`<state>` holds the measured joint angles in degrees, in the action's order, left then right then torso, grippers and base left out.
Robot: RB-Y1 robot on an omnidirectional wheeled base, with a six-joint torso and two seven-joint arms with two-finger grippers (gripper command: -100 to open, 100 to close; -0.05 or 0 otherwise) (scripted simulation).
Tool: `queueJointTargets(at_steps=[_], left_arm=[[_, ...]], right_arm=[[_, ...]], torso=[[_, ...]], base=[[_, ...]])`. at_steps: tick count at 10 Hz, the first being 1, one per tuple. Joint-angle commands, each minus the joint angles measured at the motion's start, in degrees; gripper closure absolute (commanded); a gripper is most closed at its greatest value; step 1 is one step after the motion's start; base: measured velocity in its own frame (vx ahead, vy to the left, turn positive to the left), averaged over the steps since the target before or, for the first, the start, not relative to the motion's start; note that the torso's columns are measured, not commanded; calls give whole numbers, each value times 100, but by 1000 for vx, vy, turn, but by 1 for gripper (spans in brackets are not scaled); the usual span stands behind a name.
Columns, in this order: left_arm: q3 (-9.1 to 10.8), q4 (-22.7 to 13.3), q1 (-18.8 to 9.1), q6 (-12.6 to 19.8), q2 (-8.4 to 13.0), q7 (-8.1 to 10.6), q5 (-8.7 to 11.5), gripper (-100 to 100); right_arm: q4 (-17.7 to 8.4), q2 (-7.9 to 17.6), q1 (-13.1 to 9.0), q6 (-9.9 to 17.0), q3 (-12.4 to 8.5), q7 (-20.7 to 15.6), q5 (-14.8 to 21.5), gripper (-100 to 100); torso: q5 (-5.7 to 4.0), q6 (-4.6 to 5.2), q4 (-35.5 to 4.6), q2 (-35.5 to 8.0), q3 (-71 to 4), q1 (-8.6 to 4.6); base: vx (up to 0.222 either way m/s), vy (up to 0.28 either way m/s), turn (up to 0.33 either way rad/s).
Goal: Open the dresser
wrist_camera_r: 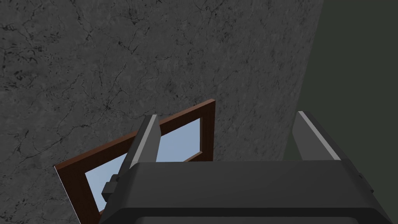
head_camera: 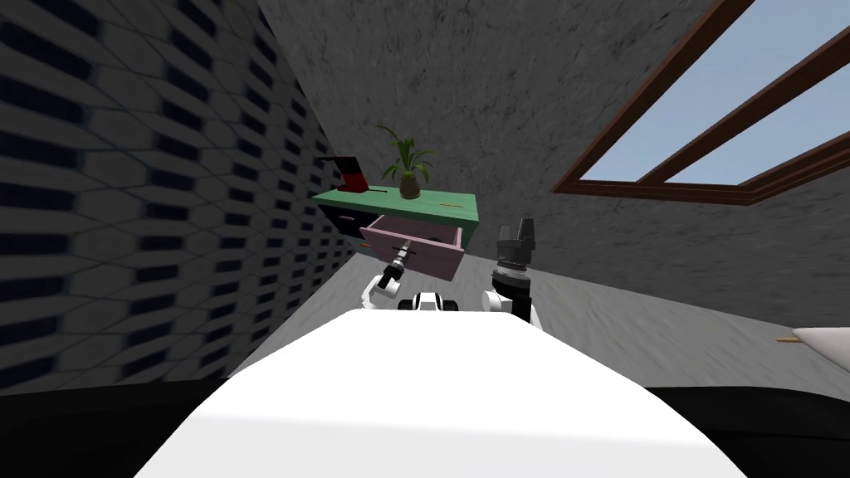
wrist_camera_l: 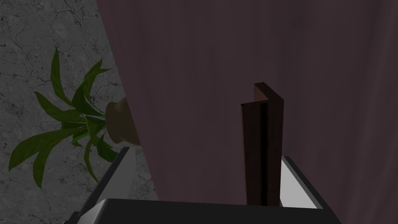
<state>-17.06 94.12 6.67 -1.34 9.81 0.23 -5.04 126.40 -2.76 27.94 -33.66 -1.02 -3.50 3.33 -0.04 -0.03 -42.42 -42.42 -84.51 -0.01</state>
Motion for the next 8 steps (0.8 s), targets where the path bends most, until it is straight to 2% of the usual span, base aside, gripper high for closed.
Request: queueJointTargets(at_steps=[1,2,3,8], left_arm=[[-5,258,-117,338,24,35,23,-100],[-25,191,-43,309,19,21,14,-100],[-29,197,-43,346,23,28,17,0],[-37,157,-13,345,26,40,25,0]], right_arm=[[0,0,0,0,0,0,0,0],[0,0,0,0,0,0,0,0],[0,0,0,0,0,0,0,0],[0,0,0,0,0,0,0,0]], torso=[[-4,1,-13,-14,8,-5],[-12,-4,-31,-28,12,-10],[-11,-5,-18,-26,12,-13],[-5,3,6,7,-7,-12]], base=[[-28,6,-8],[-4,4,-11],[0,0,0],[0,0,0]])
